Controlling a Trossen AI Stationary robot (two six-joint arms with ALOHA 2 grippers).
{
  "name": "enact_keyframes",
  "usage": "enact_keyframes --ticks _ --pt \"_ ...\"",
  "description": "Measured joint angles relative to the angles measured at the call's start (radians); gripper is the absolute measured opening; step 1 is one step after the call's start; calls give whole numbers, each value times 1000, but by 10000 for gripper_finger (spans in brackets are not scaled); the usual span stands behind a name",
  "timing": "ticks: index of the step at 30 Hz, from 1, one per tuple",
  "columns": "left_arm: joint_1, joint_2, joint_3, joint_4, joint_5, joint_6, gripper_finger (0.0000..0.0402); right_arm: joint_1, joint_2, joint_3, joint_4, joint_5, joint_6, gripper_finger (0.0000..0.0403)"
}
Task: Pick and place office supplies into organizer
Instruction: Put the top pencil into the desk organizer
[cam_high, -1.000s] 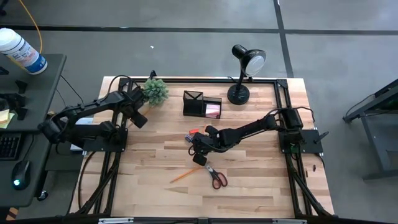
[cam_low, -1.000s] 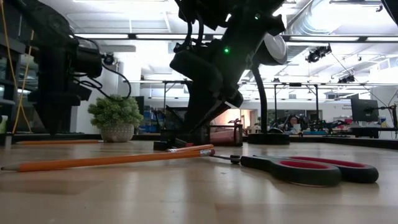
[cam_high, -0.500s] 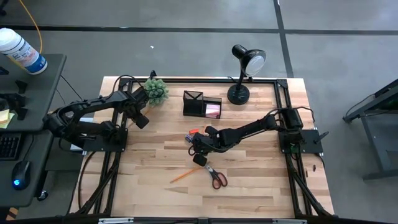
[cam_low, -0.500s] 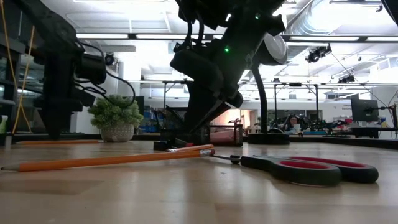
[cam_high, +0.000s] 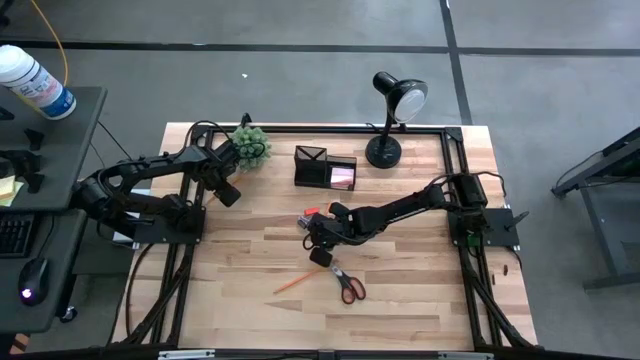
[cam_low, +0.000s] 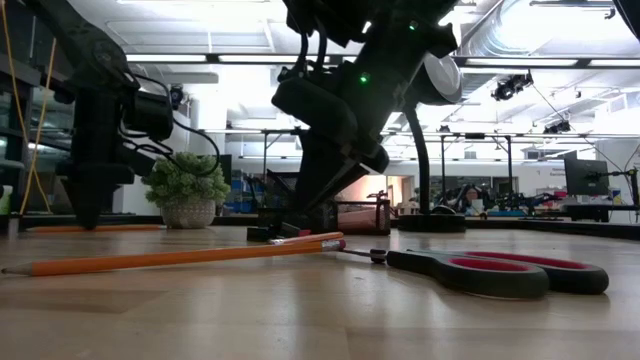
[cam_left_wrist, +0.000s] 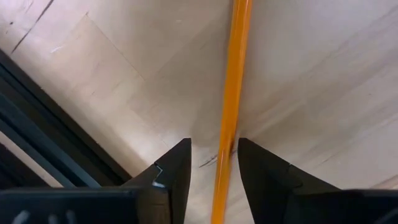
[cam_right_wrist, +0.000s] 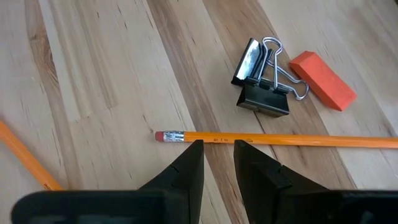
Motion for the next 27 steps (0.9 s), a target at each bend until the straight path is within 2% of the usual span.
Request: enact_keyframes --ticks 27 --pt "0 0 -5 30 38 5 122 0 0 0 9 0 0 83"
